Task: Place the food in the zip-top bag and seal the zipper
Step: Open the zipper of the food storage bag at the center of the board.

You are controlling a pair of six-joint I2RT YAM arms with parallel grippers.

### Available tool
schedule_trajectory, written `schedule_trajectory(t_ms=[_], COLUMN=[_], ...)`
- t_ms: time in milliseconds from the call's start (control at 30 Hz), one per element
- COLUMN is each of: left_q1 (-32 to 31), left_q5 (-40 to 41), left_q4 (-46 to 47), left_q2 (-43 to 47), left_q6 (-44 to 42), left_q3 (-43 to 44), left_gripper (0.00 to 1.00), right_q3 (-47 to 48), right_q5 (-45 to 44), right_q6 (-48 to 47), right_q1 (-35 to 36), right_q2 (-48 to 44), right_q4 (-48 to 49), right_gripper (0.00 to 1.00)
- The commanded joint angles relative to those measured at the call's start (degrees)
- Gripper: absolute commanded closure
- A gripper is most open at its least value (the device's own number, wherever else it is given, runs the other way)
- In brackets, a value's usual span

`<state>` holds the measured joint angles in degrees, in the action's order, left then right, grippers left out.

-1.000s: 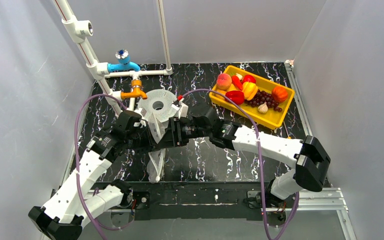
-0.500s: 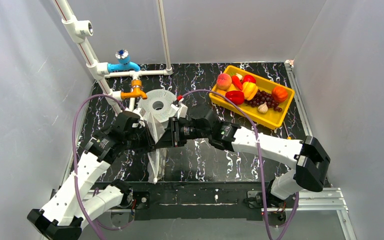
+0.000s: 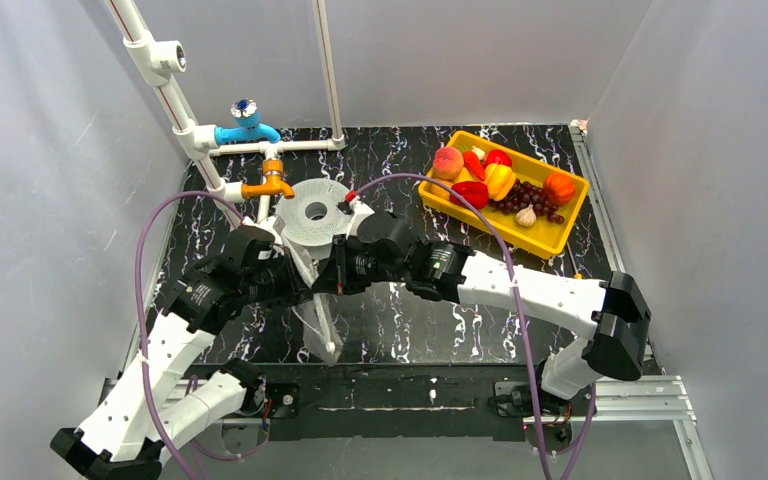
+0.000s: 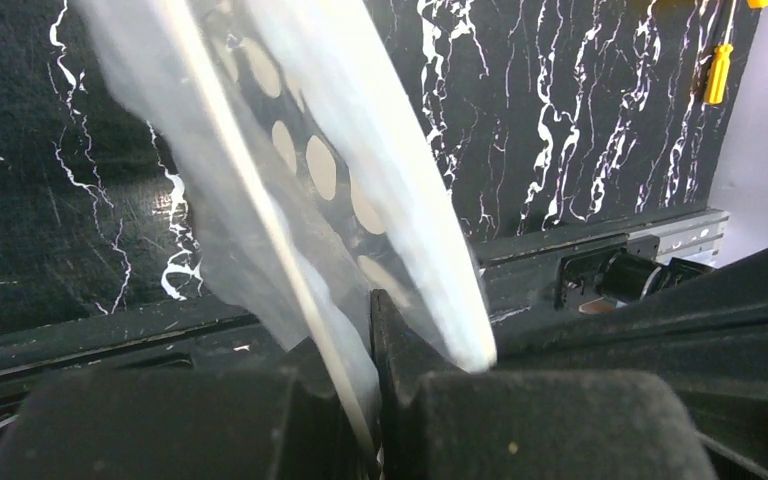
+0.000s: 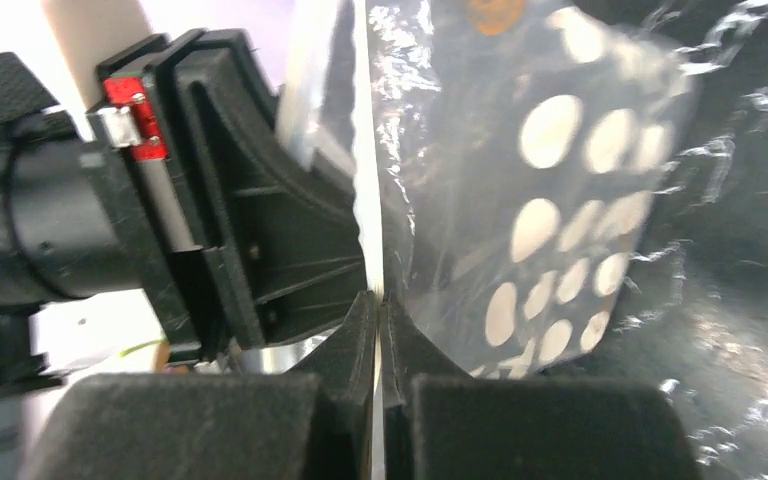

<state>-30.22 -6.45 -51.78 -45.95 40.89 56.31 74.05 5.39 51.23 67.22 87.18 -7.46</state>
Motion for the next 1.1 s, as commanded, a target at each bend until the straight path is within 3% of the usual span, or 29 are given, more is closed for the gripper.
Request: schedule_trajectory(t_ms=[0, 67, 133, 200, 333, 600, 700, 833, 1000, 1067], left_q1=[-0.28, -0.28, -0.28, -0.33, -0.28, -0.28, -0.29, -0.29, -0.28, -0.28], left_q5=[1.61, 2.16, 2.13, 1.45, -0.95, -2.14, -2.40, -0.49, 7.65, 10.57], left_q4=[-3.68, -5.75, -7.72, -9.01, -9.65, -11.33, -11.84, -11.93, -18.55, -21.05], left_q2=[0.58, 0.51, 0.49, 0.72, 0.59, -1.16, -1.84, -3.26, -7.00, -8.13], left_q6=[-1.08, -1.42, -1.85, -2.04, -1.82, -1.03, -1.41, -2.32, -5.32, -6.39], left_q3=[2.30, 3.16, 4.31, 5.30, 7.18, 10.80, 11.83, 13.39, 17.79, 19.84], left_gripper=[0.94, 0.86, 0.74, 0.61, 0.44, 0.41, 0.48, 0.71, 0.96, 1.00], right_q3=[9.67, 15.28, 20.55, 21.44, 14.45, 12.11, 12.41, 11.20, 8.71, 7.65], right_q5=[-24.55, -36.64, -43.19, -41.77, -34.81, -28.81, -28.04, -28.18, -32.60, -34.24], right_q6=[-9.70, -11.67, -12.75, -13.88, -15.34, -17.13, -17.84, -17.80, -17.38, -17.17], right_q1=[4.52, 7.34, 8.94, 9.35, 9.34, 8.74, 8.64, 8.12, 5.98, 4.44], right_q2=[1.11, 3.58, 6.23, 6.51, 1.40, -0.01, 0.38, -0.09, -1.65, -2.18], right_q4=[-17.87, -27.82, -36.01, -36.92, -26.41, -21.71, -21.12, -21.31, -24.38, -27.06], right_gripper=[0.99, 0.99, 0.99, 0.99, 0.99, 0.99, 0.99, 0.99, 0.99, 0.99])
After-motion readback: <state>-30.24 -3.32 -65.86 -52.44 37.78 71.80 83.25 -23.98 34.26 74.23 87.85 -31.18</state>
